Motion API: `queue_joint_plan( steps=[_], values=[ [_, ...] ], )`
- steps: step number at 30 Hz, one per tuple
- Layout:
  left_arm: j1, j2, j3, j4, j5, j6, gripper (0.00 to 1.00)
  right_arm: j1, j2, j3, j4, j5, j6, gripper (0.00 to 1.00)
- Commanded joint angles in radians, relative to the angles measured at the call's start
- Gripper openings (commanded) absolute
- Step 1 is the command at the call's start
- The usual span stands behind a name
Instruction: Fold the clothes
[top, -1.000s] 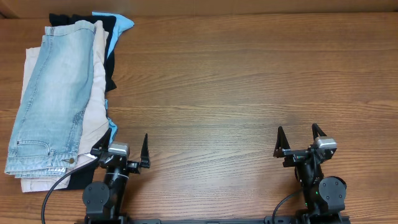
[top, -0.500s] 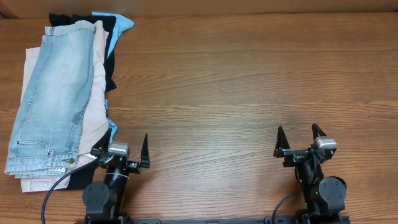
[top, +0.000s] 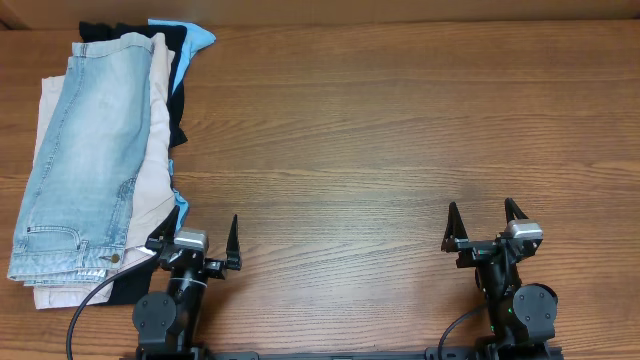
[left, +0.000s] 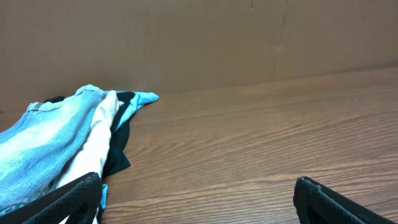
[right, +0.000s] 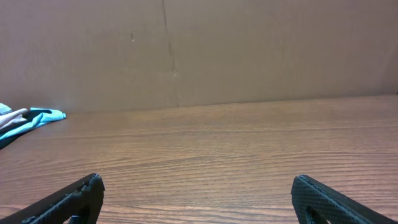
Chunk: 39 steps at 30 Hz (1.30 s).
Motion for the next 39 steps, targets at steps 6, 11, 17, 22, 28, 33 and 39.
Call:
queue_joint_plan(
  steps=[6, 11, 17, 22, 28, 33, 39],
  values=[
    [-0.006, -0.011, -0.005, 0.002, -0.006, 0.013, 1.0, 0.004, -0.01, -0.01, 0.032, -0.026, -0.007, 1.0],
    [-0.006, -0.011, -0.005, 0.025, 0.043, -0.026, 1.0, 0.004, -0.01, -0.01, 0.104, -0.111, -0.007, 1.0],
    [-0.006, -0.011, 0.086, 0.066, 0.052, -0.11, 1.0, 0.004, -0.01, 0.034, 0.153, -0.192, -0.007, 1.0],
    [-0.006, -0.01, 0.311, -0.184, 0.054, -0.105, 1.0, 0.004, 0.0, 0.147, 0.105, -0.224, -0.007, 1.0],
    [-0.006, -0.008, 0.511, -0.44, 0.03, -0.076, 1.0, 0.004, 0.129, 0.324, 0.037, -0.272, -0.007, 1.0],
    [-0.006, 0.024, 0.623, -0.557, 0.02, -0.076, 1.0, 0.004, 0.32, 0.492, -0.009, -0.371, -0.007, 1.0],
    [-0.006, 0.154, 0.772, -0.681, 0.02, -0.062, 1.0, 0.004, 0.596, 0.748, -0.175, -0.476, -0.007, 1.0]
  ],
)
